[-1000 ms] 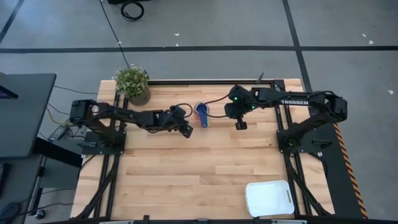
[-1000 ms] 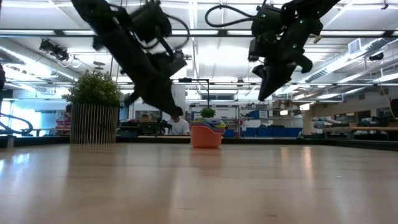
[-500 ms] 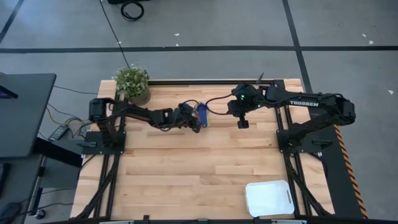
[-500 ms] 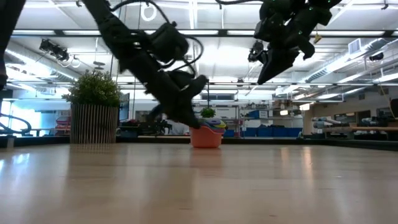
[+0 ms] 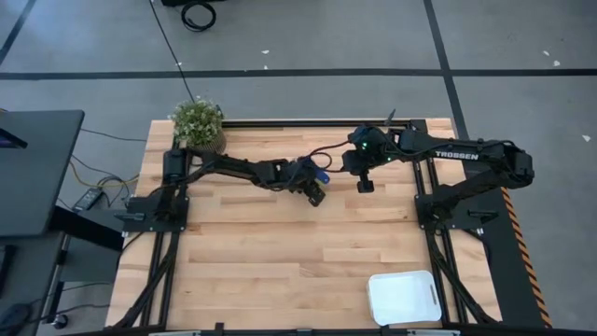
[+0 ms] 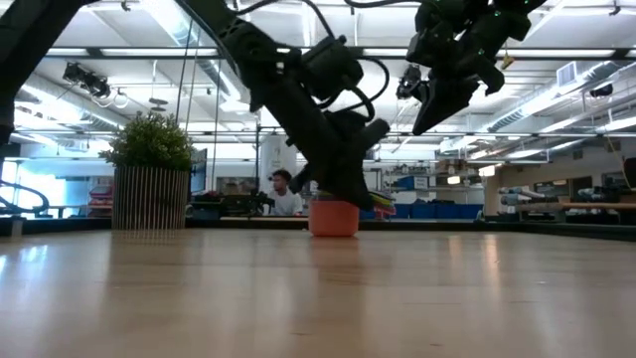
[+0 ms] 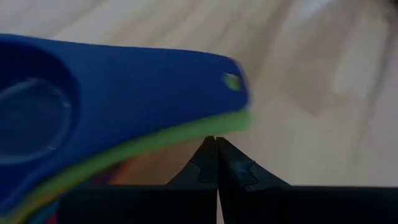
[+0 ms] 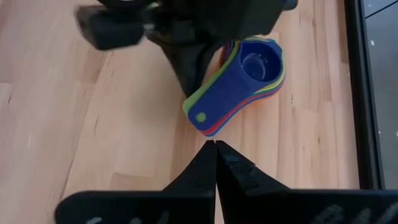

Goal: Nest measuring cups in basket
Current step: Put the stacked measuring cups into the white bin

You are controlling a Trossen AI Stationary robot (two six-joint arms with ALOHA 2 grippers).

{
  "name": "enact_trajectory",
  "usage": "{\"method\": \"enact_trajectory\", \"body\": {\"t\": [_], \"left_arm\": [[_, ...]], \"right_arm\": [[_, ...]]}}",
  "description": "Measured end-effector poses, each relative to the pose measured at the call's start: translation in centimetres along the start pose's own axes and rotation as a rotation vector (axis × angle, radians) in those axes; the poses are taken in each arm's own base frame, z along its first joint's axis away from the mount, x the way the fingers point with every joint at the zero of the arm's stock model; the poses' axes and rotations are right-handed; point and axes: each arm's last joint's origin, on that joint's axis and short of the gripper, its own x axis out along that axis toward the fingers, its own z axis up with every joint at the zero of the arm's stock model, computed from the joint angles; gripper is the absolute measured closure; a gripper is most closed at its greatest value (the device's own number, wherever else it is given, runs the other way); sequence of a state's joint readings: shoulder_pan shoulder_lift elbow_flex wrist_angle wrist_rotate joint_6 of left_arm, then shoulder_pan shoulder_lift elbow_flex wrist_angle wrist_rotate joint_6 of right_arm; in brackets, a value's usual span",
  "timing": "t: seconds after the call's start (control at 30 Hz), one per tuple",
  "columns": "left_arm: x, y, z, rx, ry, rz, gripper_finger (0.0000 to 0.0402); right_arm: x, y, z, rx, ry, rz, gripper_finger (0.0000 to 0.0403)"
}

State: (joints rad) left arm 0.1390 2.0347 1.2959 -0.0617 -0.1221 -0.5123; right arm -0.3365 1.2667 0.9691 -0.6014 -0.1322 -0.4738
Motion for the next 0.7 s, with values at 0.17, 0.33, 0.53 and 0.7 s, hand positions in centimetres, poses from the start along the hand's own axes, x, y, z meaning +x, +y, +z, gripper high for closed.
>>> {"method": "enact_trajectory", "body": {"t": [0.17, 0.33, 0.53, 0.7], "left_arm": [[-1.7, -1.1, 0.4, 0.002, 0.083, -0.035, 0.0402], [-4.3, -1.5, 0.2, 0.008, 0.159, 0.037, 0.0402], [-8.4, -1.3, 0.4, 0.056, 0.220, 0.121, 0.0402], [-11.2, -0.8, -0.7, 0.110, 0.247, 0.146, 0.0402]], "right_arm": [[0.0, 0.0, -0.1, 0.003, 0.009, 0.004, 0.0396], [0.0, 0.1, 0.0, -0.020, 0.007, 0.007, 0.0396], [0.2, 0.4, 0.0, -0.060, 0.019, 0.026, 0.0396], [0.2, 0.5, 0.0, -0.069, -0.002, 0.058, 0.0397]]}}
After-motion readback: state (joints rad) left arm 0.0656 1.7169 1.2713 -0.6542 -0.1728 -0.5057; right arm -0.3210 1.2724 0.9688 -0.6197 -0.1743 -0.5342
